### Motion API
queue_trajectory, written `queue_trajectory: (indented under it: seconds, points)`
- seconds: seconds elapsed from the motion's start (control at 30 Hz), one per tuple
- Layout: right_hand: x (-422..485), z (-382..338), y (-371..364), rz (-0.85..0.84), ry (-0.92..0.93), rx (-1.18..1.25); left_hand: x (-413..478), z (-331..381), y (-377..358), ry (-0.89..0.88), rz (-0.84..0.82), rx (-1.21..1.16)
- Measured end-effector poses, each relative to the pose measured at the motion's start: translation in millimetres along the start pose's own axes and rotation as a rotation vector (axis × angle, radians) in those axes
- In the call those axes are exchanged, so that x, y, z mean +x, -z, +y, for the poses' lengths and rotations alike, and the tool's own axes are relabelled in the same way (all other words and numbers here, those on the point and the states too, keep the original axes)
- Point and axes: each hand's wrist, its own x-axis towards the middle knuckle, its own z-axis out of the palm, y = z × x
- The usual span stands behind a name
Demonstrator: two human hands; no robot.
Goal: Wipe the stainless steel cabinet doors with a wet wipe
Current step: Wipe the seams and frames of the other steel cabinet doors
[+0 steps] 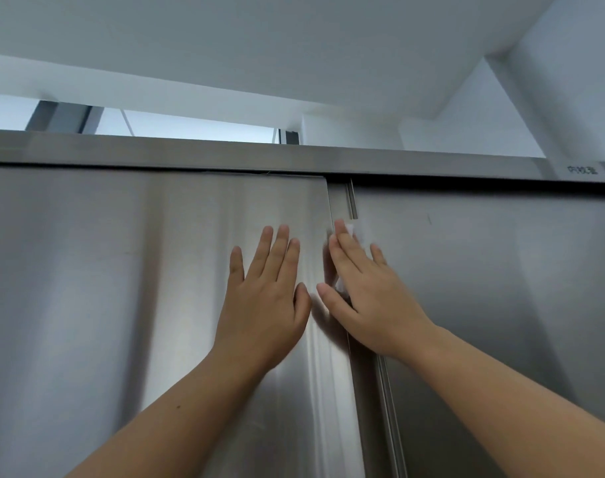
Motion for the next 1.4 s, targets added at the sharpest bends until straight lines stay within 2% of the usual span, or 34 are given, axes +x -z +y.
queue_trajectory:
  seconds: [0.23, 0.4, 0.57, 0.77, 0.87, 0.97, 1.1, 1.23, 1.4]
  points:
    - [6.7, 0.6, -5.1, -0.027, 0.013, 0.104, 0.9, 0.1, 0.0, -0.006, 0.027, 0.012]
    - [5.6, 3.0, -8.8, -0.022, -0.022, -0.003, -0.2, -0.1, -1.5, 0.007, 0.025, 0.005]
    - [4.4, 0.3, -10.5, 0.008, -0.039, -0.006, 0.7, -0.7, -1.7, -0.005, 0.035, 0.022]
    - [-5.3, -1.9, -6.6, 0.079, -0.016, 0.201, 0.2, 0.0, -1.6, 0.001, 0.037, 0.020]
    - [-8.7, 6.9, -9.8, 0.084, 0.019, 0.107, 0.4, 0.3, -0.9, 0.005, 0.036, 0.009]
    - [-9.5, 18.6, -20.7, 0.184, 0.061, -0.127, -0.4, 0.4, -0.6, 0.009, 0.031, -0.001]
    - [-9.0, 22.7, -32.0, 0.361, 0.079, -0.246, 0.6, 0.4, -1.1, 0.003, 0.025, 0.004]
    - [-3.1, 22.5, -32.2, 0.432, 0.082, -0.199, -0.3, 0.5, -1.0, 0.007, 0.018, 0.001]
    - [14.7, 8.1, -17.8, 0.524, 0.031, 0.016, 0.0, 0.5, -1.1, 0.012, 0.018, 0.004]
